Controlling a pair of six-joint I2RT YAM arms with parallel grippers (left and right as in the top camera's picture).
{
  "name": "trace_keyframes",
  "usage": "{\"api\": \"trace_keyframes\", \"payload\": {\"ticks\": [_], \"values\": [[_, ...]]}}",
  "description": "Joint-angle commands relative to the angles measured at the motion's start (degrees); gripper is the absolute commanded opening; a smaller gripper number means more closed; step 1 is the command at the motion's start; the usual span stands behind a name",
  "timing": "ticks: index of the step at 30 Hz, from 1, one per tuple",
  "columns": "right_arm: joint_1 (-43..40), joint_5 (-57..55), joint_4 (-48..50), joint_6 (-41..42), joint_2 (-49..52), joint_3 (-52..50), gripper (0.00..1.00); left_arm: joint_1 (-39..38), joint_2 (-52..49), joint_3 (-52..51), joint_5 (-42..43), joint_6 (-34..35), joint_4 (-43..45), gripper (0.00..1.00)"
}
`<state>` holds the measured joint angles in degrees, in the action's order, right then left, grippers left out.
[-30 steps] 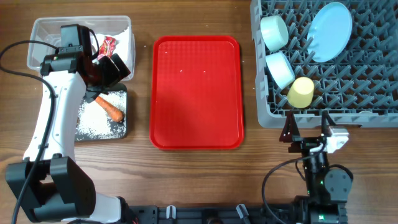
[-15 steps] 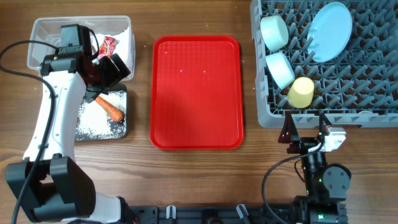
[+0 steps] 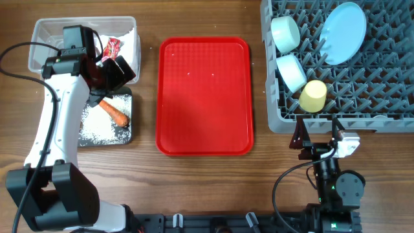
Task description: Sort waste into correct bins and load items into the dishwasher rack
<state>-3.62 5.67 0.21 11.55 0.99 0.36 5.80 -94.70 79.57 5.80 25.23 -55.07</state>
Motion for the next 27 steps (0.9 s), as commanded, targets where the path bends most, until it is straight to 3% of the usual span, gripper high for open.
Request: {"api": "trace_keyframes", "payload": {"ticks": [1, 11, 17, 27], "values": [[0.24, -1.01, 0.11, 0.63, -0.46, -0.07, 1.00, 0.11, 0.07, 0.15, -1.46, 0.50, -0.31, 1.00], [0.24, -1.01, 0.11, 0.63, -0.46, -0.07, 1.00, 0.04, 5.27, -0.02, -1.90, -0.94, 0.57, 1.00], [0.24, -1.01, 0.11, 0.66, -0.46, -0.07, 1.00, 0.04, 16.72, -8.59, 11.89, -18.95, 17.27, 1.00], [0.24, -1.01, 0.11, 0.66, -0.46, -0.07, 1.00, 0.22, 39.06, -37.81, 12.37, -20.55, 39.10, 1.00]]}}
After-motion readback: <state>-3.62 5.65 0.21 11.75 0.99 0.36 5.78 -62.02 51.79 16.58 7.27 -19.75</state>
